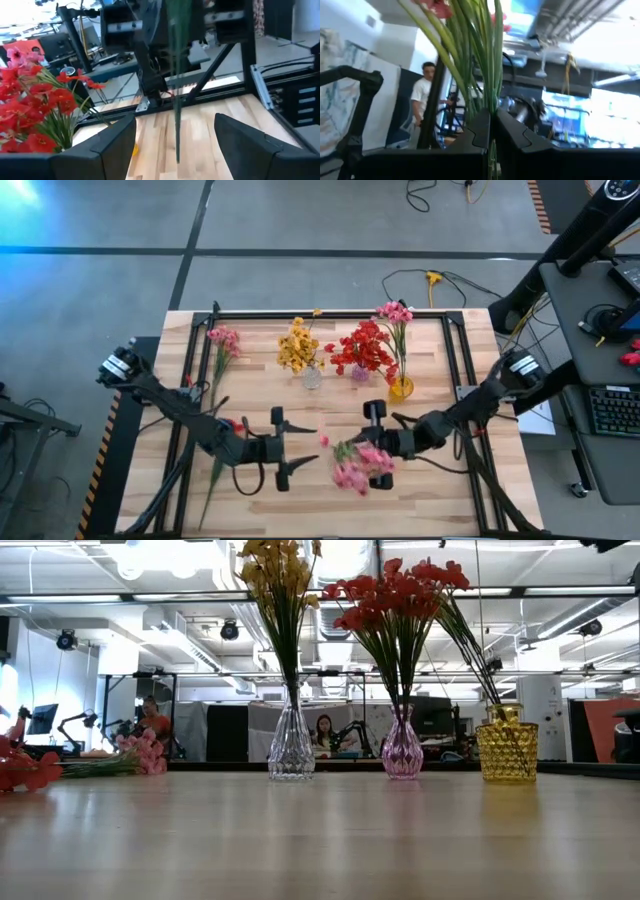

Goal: Sort flowers into vase by color
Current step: Put the right pink flowers into the yellow vase

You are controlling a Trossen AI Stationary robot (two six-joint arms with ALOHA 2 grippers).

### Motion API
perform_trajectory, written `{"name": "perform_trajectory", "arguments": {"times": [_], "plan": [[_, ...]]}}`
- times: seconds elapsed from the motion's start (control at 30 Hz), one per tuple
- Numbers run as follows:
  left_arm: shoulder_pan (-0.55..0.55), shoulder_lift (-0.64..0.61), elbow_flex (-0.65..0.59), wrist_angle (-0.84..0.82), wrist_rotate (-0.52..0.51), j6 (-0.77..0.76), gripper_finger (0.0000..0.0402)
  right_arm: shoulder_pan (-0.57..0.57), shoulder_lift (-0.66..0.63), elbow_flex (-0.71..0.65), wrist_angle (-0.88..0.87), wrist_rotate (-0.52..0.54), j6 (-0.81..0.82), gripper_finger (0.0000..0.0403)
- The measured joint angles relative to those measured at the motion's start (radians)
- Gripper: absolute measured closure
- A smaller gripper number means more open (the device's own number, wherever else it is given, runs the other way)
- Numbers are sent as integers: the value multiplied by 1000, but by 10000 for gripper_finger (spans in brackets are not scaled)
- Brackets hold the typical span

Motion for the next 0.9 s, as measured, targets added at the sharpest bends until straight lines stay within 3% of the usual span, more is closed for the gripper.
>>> {"name": "perform_trajectory", "arguments": {"times": [0.2, 0.43, 0.6, 0.73, 0.83, 0.9], "plan": [[34, 63, 26, 35, 98, -4, 151, -12, 71, 109, 4, -38, -92, 394], [42, 82, 51, 38, 107, -7, 184, -19, 115, 207, 1, -88, -168, 394], [42, 77, 51, 37, 103, -7, 245, -23, 132, 241, -3, -88, -197, 393], [42, 76, 51, 31, 91, -7, 317, -27, 134, 253, -2, -66, -174, 391], [42, 74, 51, 24, 52, -8, 375, -27, 129, 250, -22, -24, -153, 391], [41, 70, 51, 2, 17, -11, 392, -27, 119, 244, -44, -7, -144, 391]]}}
